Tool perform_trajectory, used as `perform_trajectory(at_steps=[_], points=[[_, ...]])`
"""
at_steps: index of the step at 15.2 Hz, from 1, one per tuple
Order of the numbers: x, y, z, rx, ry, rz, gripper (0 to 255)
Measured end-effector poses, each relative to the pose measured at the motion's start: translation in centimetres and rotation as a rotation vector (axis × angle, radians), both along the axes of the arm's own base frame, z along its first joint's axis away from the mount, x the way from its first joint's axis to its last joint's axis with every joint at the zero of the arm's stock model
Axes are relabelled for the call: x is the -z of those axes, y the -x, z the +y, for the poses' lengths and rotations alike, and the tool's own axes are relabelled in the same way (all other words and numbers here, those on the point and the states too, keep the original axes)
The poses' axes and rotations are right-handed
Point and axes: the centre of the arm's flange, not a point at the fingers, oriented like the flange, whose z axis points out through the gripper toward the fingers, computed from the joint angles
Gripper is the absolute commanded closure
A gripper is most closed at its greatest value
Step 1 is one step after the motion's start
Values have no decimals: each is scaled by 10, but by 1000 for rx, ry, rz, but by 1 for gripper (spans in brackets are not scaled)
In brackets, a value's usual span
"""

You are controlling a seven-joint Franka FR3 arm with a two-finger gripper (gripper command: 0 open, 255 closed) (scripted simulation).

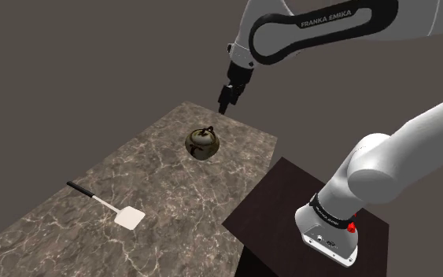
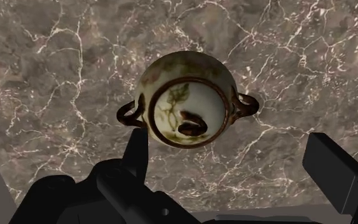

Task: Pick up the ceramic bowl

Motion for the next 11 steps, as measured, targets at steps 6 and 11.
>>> perform_trajectory(at_steps=[6,11], points=[[65,-48,10,-1,14,19,0],[110,-76,14,-1,24,32,0]])
